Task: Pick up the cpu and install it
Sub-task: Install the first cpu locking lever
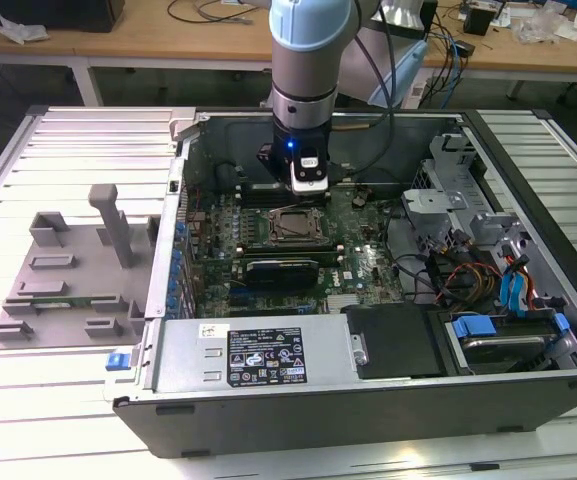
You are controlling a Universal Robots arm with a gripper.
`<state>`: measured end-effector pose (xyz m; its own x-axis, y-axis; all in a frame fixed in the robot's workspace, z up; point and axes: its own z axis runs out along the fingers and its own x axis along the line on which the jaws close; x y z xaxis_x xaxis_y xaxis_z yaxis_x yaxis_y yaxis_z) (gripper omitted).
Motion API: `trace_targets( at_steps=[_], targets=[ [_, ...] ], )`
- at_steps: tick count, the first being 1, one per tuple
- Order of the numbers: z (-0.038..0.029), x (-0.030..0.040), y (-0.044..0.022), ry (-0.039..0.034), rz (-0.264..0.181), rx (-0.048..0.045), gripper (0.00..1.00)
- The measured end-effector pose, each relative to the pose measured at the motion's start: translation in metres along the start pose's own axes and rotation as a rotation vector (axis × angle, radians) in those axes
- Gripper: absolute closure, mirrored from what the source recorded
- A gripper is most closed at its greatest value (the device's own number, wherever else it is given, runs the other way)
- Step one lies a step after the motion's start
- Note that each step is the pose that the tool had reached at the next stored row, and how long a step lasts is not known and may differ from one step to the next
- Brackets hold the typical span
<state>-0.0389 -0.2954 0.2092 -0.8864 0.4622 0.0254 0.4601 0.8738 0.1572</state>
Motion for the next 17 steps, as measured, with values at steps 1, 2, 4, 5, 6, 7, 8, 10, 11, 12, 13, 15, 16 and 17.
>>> trace_targets(
  at_steps=[1,2,4,5,6,7,8,10,11,12,13,15,16,17],
  targets=[
    [0.0007,0.0,-0.0002,-0.0006,0.0,-0.0002,0.89],
    [0.003,-0.0001,-0.0006,-0.003,0.0,-0.0014,0.89],
    [0.0053,-0.0001,-0.0009,-0.0054,-0.001,-0.0026,0.89],
    [0.0061,-0.0001,-0.0011,-0.0059,-0.001,-0.003,0.89],
    [0.0064,-0.0002,-0.0012,-0.0061,-0.001,-0.003,0.89],
    [0.0068,-0.0002,-0.0013,-0.0061,-0.001,-0.0031,0.89],
    [0.007,-0.0003,-0.0015,-0.0061,-0.001,-0.0031,0.89],
    [0.0073,-0.0007,-0.0023,-0.0062,-0.001,-0.0032,0.89],
    [0.0072,-0.0011,-0.003,-0.0062,-0.001,-0.0029,0.89],
    [0.0072,-0.0013,-0.0034,-0.0063,-0.001,-0.0027,0.89],
    [0.0073,-0.0014,-0.0036,-0.0063,-0.001,-0.0029,0.89],
    [0.0073,-0.0017,-0.004,-0.0062,-0.001,-0.0031,0.89],
    [0.0074,-0.0018,-0.0042,-0.0063,-0.001,-0.0032,0.89],
    [0.0076,-0.0019,-0.0044,-0.0064,-0.001,-0.0031,0.89]
  ],
)
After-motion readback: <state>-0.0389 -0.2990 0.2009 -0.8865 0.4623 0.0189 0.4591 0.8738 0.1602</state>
